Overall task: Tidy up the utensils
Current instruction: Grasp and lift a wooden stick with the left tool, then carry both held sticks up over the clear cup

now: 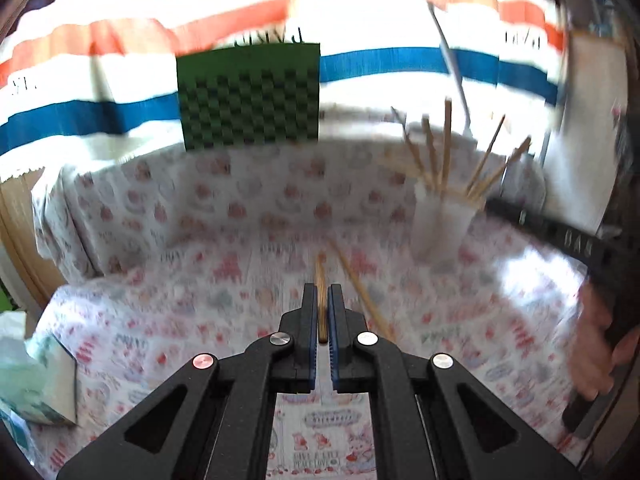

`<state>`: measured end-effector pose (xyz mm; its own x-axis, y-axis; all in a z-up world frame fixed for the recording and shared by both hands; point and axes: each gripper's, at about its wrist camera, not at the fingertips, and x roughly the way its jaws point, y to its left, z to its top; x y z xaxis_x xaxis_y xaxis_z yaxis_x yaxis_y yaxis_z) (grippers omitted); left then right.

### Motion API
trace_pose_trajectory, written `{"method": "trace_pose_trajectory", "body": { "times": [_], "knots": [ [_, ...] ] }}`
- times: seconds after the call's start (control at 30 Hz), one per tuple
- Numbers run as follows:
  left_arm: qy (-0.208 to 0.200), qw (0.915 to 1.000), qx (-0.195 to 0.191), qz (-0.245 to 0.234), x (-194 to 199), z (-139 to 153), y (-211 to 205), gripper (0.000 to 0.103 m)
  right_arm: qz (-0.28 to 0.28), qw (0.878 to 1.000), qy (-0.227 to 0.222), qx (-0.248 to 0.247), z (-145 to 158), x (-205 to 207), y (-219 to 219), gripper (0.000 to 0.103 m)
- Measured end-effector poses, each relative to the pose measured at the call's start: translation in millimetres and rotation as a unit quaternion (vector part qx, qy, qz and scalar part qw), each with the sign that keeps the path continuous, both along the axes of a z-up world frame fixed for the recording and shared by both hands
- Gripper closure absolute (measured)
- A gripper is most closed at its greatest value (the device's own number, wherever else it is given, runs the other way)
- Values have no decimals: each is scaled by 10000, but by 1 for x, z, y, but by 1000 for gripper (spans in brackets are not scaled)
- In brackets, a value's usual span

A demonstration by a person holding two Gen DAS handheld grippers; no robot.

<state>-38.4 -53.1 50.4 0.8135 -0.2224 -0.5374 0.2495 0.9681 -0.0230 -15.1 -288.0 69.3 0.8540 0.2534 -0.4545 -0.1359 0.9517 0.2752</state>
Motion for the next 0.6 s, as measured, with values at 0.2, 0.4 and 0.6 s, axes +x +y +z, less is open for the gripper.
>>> {"method": "trace_pose_trajectory", "body": {
  "times": [0.2, 0.4, 0.6],
  "knots": [
    [-389, 9990, -156, 136, 3, 39, 6, 99, 90, 9995, -276, -105, 12, -10, 2, 95],
    [-498, 9984, -59, 243, 8, 58, 2, 99, 352, 9993, -95, -98, 15, -8, 2, 95],
    [-454, 9984, -78, 324, 13, 64, 1, 100, 130, 9995, -301, -20, 18, -14, -2, 95]
  ]
}}
